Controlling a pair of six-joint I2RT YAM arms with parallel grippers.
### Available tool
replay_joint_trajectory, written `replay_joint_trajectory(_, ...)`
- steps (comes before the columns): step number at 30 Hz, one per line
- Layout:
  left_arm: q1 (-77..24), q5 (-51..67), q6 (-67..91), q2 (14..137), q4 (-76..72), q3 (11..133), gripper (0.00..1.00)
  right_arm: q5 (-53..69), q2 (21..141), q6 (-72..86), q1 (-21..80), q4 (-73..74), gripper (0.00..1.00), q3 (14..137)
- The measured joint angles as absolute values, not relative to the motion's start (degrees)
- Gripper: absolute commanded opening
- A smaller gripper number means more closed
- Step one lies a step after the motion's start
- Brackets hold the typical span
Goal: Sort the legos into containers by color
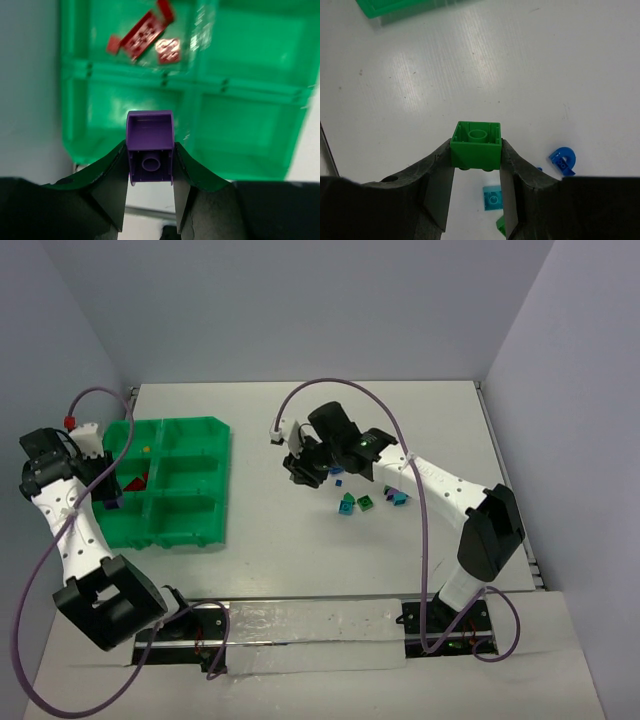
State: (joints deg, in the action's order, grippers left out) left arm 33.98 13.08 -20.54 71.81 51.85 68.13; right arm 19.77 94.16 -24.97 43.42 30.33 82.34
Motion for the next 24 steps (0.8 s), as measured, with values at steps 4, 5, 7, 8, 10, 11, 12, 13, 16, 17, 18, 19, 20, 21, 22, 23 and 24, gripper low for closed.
replay_joint_trajectory(4,34.6,6.9,-21.5,73.0,50.7,65.0,0.00,21.7,94.4,-23.4,43.0,30.6,0.00,84.0)
replay_joint_trajectory(5,34.7,5.8,-21.5,73.4,50.5,64.5,0.00,22.4,94.5,-22.9,42.9,30.6,0.00,84.5)
replay_joint_trajectory(7,34.7,4.2,-21.6,74.1,50.0,63.8,0.00,23.8,94.8,-21.6,42.5,30.8,0.00,85.5)
replay_joint_trajectory(8,34.7,3.6,-21.6,74.5,49.7,63.6,0.01,24.4,95.1,-20.8,42.2,30.9,0.00,86.2)
replay_joint_trajectory(10,34.7,2.9,-21.6,75.1,49.0,63.4,0.02,25.8,95.9,-19.2,41.7,31.0,0.00,87.6)
replay_joint_trajectory(11,34.7,2.7,-21.6,75.4,48.6,63.3,0.04,26.3,96.3,-18.6,41.5,31.0,0.00,88.2)
replay_joint_trajectory(12,34.7,2.6,-21.5,75.8,48.3,63.3,0.05,27.0,96.8,-17.8,41.3,31.1,0.00,88.9)
replay_joint_trajectory(13,34.7,2.5,-21.4,76.2,47.9,63.3,0.07,27.7,97.3,-17.0,41.2,31.2,0.00,89.5)
replay_joint_trajectory(16,34.7,2.4,-21.3,78.4,46.4,63.4,0.17,29.5,98.6,-14.6,41.0,31.2,0.00,91.4)
replay_joint_trajectory(17,34.7,2.4,-21.2,79.3,46.0,63.4,0.20,30.0,99.1,-13.9,41.0,31.1,0.00,92.1)
replay_joint_trajectory(18,34.7,2.4,-21.2,80.0,45.8,63.3,0.22,30.4,99.5,-13.2,40.9,31.1,0.00,92.8)
replay_joint_trajectory(19,34.7,2.4,-21.1,80.7,45.7,63.3,0.25,30.9,100.0,-12.5,40.9,31.1,0.00,93.6)
replay_joint_trajectory(20,34.7,2.4,-21.1,81.2,45.5,63.3,0.29,31.3,100.5,-11.6,40.9,30.9,0.00,94.4)
replay_joint_trajectory(21,34.7,2.4,-21.0,81.6,45.4,63.3,0.36,31.8,101.0,-10.7,40.9,30.7,0.00,95.1)
replay_joint_trajectory(22,34.7,2.4,-21.0,81.9,45.4,63.3,0.42,32.4,101.6,-9.7,40.9,30.5,0.00,95.9)
replay_joint_trajectory(23,34.7,2.4,-21.0,82.1,45.3,63.3,0.49,32.8,102.1,-8.9,40.9,30.1,0.00,96.5)
replay_joint_trajectory(24,34.7,2.4,-21.0,82.1,45.3,63.3,0.59,33.2,102.6,-8.1,40.9,29.9,0.00,97.1)
